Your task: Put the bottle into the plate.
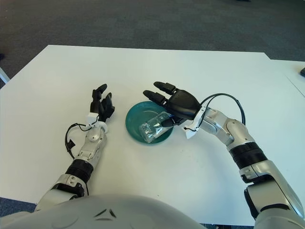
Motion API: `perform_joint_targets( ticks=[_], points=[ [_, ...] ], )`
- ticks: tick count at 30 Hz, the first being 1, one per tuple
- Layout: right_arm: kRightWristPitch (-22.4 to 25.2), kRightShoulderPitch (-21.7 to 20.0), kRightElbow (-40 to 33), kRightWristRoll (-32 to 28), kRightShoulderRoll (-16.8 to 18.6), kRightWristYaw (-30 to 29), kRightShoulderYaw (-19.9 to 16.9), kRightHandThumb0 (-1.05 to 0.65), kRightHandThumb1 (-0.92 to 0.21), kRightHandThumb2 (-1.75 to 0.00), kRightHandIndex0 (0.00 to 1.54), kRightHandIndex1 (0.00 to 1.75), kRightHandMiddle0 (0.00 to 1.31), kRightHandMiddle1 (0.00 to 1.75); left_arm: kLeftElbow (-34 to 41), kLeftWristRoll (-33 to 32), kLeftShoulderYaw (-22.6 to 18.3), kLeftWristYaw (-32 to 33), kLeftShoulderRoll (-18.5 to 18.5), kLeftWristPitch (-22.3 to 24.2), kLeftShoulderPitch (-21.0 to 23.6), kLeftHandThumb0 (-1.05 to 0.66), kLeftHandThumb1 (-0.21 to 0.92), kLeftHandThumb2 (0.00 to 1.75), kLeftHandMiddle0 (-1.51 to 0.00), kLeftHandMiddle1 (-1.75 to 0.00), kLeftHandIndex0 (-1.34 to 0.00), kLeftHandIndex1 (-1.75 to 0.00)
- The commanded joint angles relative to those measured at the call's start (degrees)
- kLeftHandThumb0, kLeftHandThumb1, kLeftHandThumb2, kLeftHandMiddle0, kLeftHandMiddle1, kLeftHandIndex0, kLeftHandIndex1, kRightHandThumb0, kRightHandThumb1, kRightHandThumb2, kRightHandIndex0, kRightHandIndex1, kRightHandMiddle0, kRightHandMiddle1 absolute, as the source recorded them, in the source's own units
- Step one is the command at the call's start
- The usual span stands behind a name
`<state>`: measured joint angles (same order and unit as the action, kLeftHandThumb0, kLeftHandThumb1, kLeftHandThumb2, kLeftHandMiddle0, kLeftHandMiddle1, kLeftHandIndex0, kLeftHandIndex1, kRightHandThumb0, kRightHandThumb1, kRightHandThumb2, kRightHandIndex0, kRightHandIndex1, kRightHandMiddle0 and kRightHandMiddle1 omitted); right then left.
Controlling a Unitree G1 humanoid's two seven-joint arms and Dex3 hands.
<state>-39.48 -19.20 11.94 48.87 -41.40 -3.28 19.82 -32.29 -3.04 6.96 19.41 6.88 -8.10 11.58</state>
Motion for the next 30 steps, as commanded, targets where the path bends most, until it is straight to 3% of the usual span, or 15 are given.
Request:
perform_joint_targets(
  ticks=[1,14,22,25,30],
  points=[
    [-0.16,-1.52,0.29,-0.37,-0.61,0.64,-0.68,-1.05,-0.92,-0.96,0.0,0.0,0.0,0.0,-1.33,-0.91,0.15,0.54,7.45,2.85,-3.54,-0.62,0.92,0.76,-0.58,-0.02,-0.1,-0.75],
    [0.45,-3.16,0.74,0.31,0.03,0.43,-0.79,-1.05,-0.92,-0.93,0.0,0.0,0.0,0.0,-1.49,-1.7,-0.19,0.42,7.05,2.55,-3.73,-0.63,0.92,0.74,-0.58,-0.02,-0.12,-0.75],
    [1.36,-5.78,5.28,-0.3,0.91,-1.47,-1.38,-1.05,-0.92,-0.89,0.0,0.0,0.0,0.0,-1.84,-1.71,-0.08,-0.58,6.36,1.57,-3.76,-0.64,0.92,0.75,-0.59,-0.02,-0.12,-0.75],
    [0.7,-7.1,10.22,-2.8,1.96,-2.07,-1.61,-1.05,-0.92,-0.87,0.0,0.0,0.0,0.0,-2.09,-1.65,-0.15,-0.74,6.17,1.31,-3.71,-0.65,0.92,0.75,-0.59,-0.02,-0.12,-0.75],
    [-2.72,-9.73,20.96,-13.34,5.58,0.99,-3.09,-1.05,-0.92,-0.85,0.0,0.0,0.0,0.0,-2.2,-1.6,-0.19,-1.65,5.49,0.39,-4.22,-0.67,0.92,0.74,-0.59,-0.01,-0.12,-0.75]
  ],
)
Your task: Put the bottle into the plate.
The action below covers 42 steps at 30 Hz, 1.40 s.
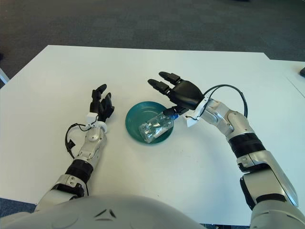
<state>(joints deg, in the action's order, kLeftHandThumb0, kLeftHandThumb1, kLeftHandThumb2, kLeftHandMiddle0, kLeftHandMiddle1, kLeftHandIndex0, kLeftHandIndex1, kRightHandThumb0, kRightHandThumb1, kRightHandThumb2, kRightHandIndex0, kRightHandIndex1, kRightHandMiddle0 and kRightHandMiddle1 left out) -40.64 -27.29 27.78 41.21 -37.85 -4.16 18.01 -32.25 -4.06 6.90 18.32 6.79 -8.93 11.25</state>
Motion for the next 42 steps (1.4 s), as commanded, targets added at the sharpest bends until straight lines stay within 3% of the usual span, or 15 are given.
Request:
perform_joint_targets(
  ticks=[1,4,5,10,14,16,21,27,35,42],
  points=[
    [-2.15,-2.02,6.31,-7.19,2.4,2.53,-1.46,-1.05,-0.92,-0.84,0.0,0.0,0.0,0.0,-2.31,-0.57,-0.16,-0.7,5.53,1.05,-3.93,-0.68,0.92,0.74,-0.58,-0.01,-0.12,-0.75],
    [-2.84,-1.75,9.6,-17.83,5.3,8.18,-3.8,-1.05,-0.92,-0.84,0.0,0.0,0.0,0.0,-3.65,-0.74,-0.43,-2.64,4.46,-1.16,-4.29,-0.7,0.92,0.74,-0.58,-0.01,-0.12,-0.75],
    [-3.55,-2.3,14.08,-22.21,7.69,9.82,-5.57,-1.05,-0.92,-0.84,0.0,0.0,0.0,0.0,-4.3,-0.97,-0.6,-3.98,3.81,-2.61,-4.57,-0.71,0.92,0.75,-0.58,-0.01,-0.11,-0.75],
    [-5.15,-3.25,22.26,-32.24,14.22,12.6,-9.97,-1.05,-0.92,-0.85,0.09,0.03,0.1,0.06,-4.47,-1.38,-1.03,-7.45,2.37,-6.32,-5.75,-0.74,0.92,0.77,-0.59,-0.01,-0.12,-0.76],
    [-1.87,-1.47,22.78,-46.64,21.44,18.46,-16.92,-0.97,-0.92,-0.74,0.24,0.01,0.06,0.47,-5.24,-2.07,-2.22,-10.03,1.58,-9.49,-6.38,-0.74,0.92,0.77,-0.63,-0.03,-0.15,-0.78],
    [-0.48,-0.62,21.84,-49.63,23.41,18.76,-18.62,-0.89,-0.92,-0.68,0.28,0.01,0.06,0.59,-5.08,-2.54,-2.83,-10.68,1.49,-9.92,-6.69,-0.73,0.92,0.75,-0.65,-0.04,-0.16,-0.78],
    [1.39,0.41,20.82,-52.61,26.39,18.42,-21.26,-0.73,-0.92,-0.59,0.37,0.03,0.08,0.74,-4.4,-3.22,-3.98,-11.85,1.22,-10.38,-7.51,-0.72,0.92,0.71,-0.67,-0.05,-0.2,-0.8],
    [4.92,0.8,20.86,-54.78,28.74,17.54,-24.81,-0.63,-0.92,-0.56,0.46,0.06,0.11,0.79,-2.28,-3.08,-4.96,-12.73,0.79,-9.88,-8.95,-0.73,0.92,0.7,-0.65,-0.03,-0.19,-0.8],
    [8.23,2.39,21.77,-58.44,32.95,18.6,-28.94,-0.59,-0.92,-0.59,0.57,0.1,0.16,0.82,-0.6,-3.03,-6.66,-13.96,-0.02,-9.9,-10.08,-0.73,0.92,0.69,-0.63,-0.02,-0.19,-0.8],
    [9.08,6.41,17.73,-61.16,39.51,18.9,-30.09,-0.61,-0.92,-0.6,0.67,0.14,0.24,0.86,-0.22,-4.69,-8.96,-17.08,-0.72,-10.41,-10.63,-0.67,0.92,0.66,-0.65,-0.03,-0.2,-0.8]
  ],
)
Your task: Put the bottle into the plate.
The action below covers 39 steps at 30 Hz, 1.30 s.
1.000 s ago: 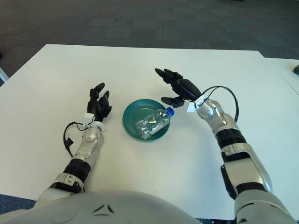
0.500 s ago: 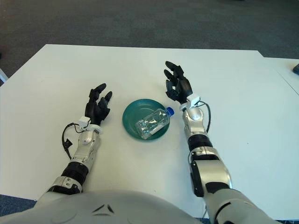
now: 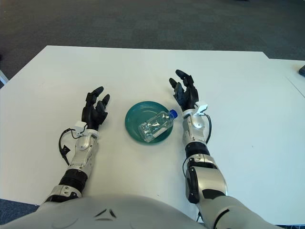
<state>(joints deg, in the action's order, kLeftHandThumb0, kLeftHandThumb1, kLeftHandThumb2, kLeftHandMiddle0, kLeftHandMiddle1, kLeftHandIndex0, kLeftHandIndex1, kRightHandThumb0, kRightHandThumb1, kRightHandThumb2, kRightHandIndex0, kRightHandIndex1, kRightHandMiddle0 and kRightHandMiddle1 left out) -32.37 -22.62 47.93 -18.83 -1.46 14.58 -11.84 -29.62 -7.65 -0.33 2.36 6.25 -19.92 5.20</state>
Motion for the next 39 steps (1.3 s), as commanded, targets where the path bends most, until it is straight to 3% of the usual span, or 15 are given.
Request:
perform_joint_targets(
  ticks=[1,12,23,28,39],
  points=[
    [0.89,2.4,-3.32,-1.19,3.91,-0.17,-0.2,-0.62,-0.92,-0.6,0.67,0.15,0.25,0.86,-2.95,-1.2,-1.98,-1.44,-0.34,0.56,-4.66,-0.66,0.92,0.66,-0.65,-0.03,-0.2,-0.8],
    [-0.34,7.73,-7.91,0.56,8.92,-4.06,-0.9,-0.64,-0.92,-0.56,0.74,0.19,0.35,0.91,-5.7,-1.96,-5.08,-4.87,-2.22,0.46,-4.29,-0.62,0.92,0.72,-0.64,-0.02,-0.18,-0.76],
    [-5.22,9.89,-4.33,3.14,8.07,-3.1,-0.81,-0.65,-0.92,-0.58,0.75,0.2,0.34,0.88,-6.99,-1.7,-7.14,-6.31,-3.4,0.12,-4.22,-0.59,0.92,0.73,-0.68,-0.04,-0.23,-0.78],
    [-7.46,13.97,-7.91,5.95,8.82,-4.11,0.84,-0.65,-0.92,-0.61,0.76,0.21,0.32,0.87,-7.34,-2.17,-7.93,-8.02,-3.56,-0.64,-4.13,-0.57,0.92,0.71,-0.69,-0.04,-0.26,-0.79],
    [-8.31,18.13,-12.67,7.66,9.58,-6.59,2.41,-0.6,-0.92,-0.58,0.72,0.2,0.31,0.88,-7.06,-1.34,-8.27,-9.24,-4.42,-1.23,-4.79,-0.59,0.92,0.73,-0.67,-0.02,-0.24,-0.76]
  ],
)
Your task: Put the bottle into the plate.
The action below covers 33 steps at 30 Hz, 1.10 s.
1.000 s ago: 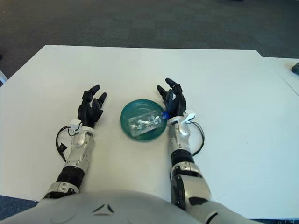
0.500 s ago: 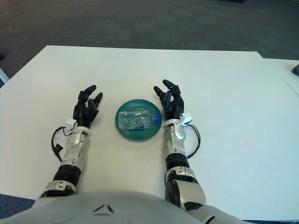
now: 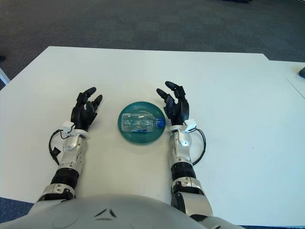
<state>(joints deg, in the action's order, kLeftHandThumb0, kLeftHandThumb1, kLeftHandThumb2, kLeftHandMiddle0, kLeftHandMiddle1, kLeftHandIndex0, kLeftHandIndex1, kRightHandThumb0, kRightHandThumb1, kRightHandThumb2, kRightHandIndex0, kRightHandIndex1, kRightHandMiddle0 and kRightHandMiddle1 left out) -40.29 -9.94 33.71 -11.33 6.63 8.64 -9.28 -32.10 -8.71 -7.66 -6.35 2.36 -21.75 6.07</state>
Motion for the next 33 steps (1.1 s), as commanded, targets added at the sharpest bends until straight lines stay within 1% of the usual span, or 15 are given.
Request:
perform_joint_targets(
  ticks=[1,7,22,27,29,33],
  points=[
    [-0.23,5.71,1.31,0.06,1.4,-0.7,-0.14,-0.6,-0.92,-0.57,0.72,0.2,0.31,0.88,-4.5,-0.07,-0.9,-0.42,-0.56,0.34,-5.82,-0.59,0.92,0.73,-0.66,-0.02,-0.23,-0.76],
    [0.58,6.46,1.78,-0.7,0.51,-0.22,-0.51,-0.56,-0.92,-0.57,0.68,0.18,0.29,0.88,-4.43,0.16,-0.85,-0.83,-0.87,-0.74,-6.3,-0.59,0.92,0.72,-0.67,-0.02,-0.22,-0.74],
    [0.07,8.01,1.43,-0.48,-0.24,0.21,-0.8,-0.54,-0.92,-0.55,0.68,0.17,0.28,0.89,-4.43,-1.04,-1.81,-1.68,0.0,-0.26,-6.65,-0.59,0.92,0.71,-0.71,-0.04,-0.22,-0.74],
    [0.57,8.64,0.5,1.46,-0.94,-1.05,-0.5,-0.51,-0.92,-0.53,0.65,0.16,0.27,0.89,-4.53,-0.68,-1.76,-1.89,0.11,-0.75,-6.96,-0.61,0.92,0.72,-0.71,-0.04,-0.22,-0.75],
    [0.6,8.79,0.37,2.55,-1.09,-1.9,-0.36,-0.51,-0.92,-0.53,0.64,0.14,0.24,0.86,-4.57,-0.48,-1.69,-2.0,0.02,-0.98,-7.06,-0.62,0.92,0.72,-0.7,-0.03,-0.22,-0.75],
    [2.32,9.29,-0.68,6.71,-2.12,-5.39,0.12,-0.5,-0.92,-0.56,0.61,0.11,0.19,0.81,-3.78,0.43,-1.02,-1.86,0.15,-1.73,-7.62,-0.64,0.92,0.72,-0.7,-0.03,-0.22,-0.75]
  ],
)
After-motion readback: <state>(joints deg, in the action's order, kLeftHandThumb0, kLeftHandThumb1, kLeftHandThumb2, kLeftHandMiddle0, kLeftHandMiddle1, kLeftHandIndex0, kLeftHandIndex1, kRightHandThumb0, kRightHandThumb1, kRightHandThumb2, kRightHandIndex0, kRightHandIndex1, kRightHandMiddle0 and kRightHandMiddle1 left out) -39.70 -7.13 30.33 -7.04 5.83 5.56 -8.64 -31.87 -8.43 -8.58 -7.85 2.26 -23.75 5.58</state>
